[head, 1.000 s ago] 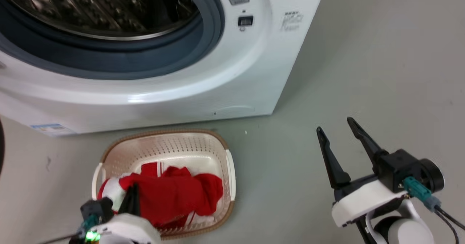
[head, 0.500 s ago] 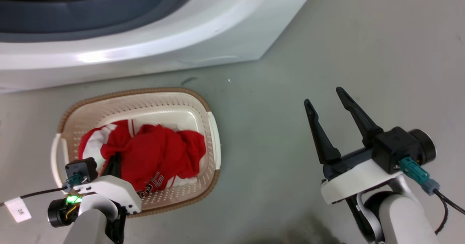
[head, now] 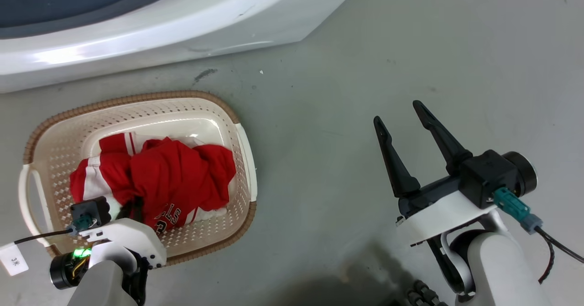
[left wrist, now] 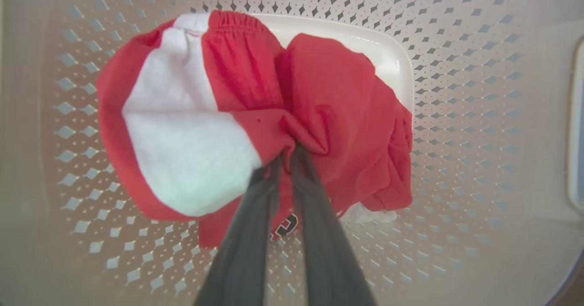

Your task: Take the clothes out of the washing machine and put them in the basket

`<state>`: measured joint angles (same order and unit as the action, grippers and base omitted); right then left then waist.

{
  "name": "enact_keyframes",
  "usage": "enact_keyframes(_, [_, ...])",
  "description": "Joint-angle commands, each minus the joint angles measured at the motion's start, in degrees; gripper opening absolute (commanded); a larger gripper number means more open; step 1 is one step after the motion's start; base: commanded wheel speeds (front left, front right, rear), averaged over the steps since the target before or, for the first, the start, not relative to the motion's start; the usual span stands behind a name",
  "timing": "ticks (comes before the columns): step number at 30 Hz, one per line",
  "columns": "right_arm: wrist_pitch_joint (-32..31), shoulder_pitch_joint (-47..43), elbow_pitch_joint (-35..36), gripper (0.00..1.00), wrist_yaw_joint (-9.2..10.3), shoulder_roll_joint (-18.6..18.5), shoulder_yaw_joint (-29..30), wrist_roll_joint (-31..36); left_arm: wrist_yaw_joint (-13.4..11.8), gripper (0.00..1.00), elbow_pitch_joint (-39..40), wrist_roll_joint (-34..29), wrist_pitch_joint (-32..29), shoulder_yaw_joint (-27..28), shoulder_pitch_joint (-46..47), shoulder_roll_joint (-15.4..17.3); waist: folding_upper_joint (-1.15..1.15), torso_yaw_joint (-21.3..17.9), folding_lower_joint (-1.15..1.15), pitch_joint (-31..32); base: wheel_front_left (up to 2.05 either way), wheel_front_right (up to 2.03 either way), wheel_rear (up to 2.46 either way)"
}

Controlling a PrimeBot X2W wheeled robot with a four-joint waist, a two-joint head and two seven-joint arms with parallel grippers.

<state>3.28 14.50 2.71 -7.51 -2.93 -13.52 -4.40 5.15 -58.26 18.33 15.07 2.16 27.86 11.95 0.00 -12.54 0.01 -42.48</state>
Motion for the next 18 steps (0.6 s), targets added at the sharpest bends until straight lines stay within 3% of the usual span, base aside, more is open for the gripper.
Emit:
enact_keyframes(1, [0.19,0.88,-0.67,1.00,0.05,0.10,0.19,0.44,0.20,1.00,-0.15,-0.18,0.13,0.32,0.10,-0.37,0.00,0.77,-0.01,1.93,0.00,0.00,0.00])
enact_keyframes(7, [-0.23,-1.10,-2.48,1.00,0.05,0.09,1.36,1.51,0.16,1.00,0.44,-1.97,0.13,0.36,-2.45,-1.71,0.00,3.32,-0.01,10.09,0.00,0.00,0.00])
enact_keyframes(18, [-2.36,-6.64,-3.35,1.00,0.05,0.08,4.84,2.54,-0.40,1.00,9.33,-4.31,0.14,2.63,-8.77,-4.94,0.00,7.25,-0.01,25.09,0.00,0.00,0.00])
